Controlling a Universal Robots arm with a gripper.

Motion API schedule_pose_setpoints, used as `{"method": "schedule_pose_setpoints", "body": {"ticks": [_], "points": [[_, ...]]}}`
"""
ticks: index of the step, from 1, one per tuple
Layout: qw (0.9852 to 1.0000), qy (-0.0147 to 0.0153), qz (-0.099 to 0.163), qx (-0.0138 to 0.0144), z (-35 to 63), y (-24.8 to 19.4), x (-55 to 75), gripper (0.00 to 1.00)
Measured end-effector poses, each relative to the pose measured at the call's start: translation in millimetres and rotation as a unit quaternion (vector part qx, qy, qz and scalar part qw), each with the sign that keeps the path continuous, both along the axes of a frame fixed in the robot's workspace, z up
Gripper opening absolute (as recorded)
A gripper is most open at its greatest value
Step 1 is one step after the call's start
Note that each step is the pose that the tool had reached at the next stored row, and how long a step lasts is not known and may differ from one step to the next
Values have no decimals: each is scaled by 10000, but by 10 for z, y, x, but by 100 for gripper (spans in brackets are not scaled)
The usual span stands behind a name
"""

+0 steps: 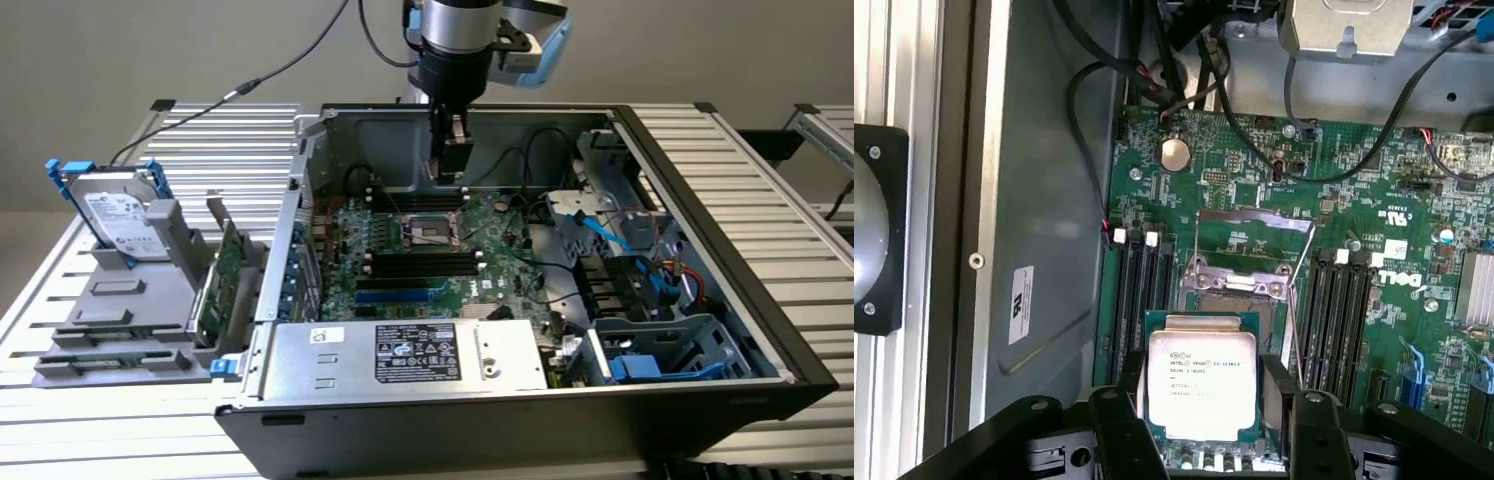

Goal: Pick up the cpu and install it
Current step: 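Place the cpu into insertion slot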

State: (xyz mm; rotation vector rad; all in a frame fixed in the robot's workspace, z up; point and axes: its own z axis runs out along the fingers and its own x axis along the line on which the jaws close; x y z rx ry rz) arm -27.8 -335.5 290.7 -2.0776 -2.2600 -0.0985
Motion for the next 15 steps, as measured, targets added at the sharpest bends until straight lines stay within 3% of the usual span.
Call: {"method": "schedule_pose_setpoints", "body": {"ticks": [7, 15], "points": [[9998, 0, -216, -44, -104, 0, -67, 55], [9983, 1, -568, -83, -241, 0, -122, 55]]}}
